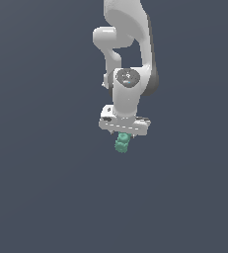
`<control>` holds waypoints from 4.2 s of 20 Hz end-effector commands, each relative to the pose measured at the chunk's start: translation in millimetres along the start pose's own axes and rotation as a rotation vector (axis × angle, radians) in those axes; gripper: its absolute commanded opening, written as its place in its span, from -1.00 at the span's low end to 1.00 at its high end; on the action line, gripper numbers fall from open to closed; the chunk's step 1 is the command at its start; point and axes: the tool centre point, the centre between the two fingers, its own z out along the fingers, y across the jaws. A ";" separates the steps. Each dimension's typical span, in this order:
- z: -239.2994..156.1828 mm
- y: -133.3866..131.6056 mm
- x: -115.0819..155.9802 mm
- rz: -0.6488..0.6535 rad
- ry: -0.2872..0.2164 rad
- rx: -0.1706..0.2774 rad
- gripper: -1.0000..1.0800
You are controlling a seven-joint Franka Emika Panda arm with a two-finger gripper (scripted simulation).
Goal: Pick up the object and move it to a goal position.
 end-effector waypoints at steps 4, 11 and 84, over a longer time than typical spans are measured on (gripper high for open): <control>4.4 -3.9 -9.9 0.071 0.004 0.003 0.92; 6.3 -5.4 -14.3 0.102 0.005 0.005 0.92; -69.3 116.4 157.4 0.101 0.006 0.005 -1.00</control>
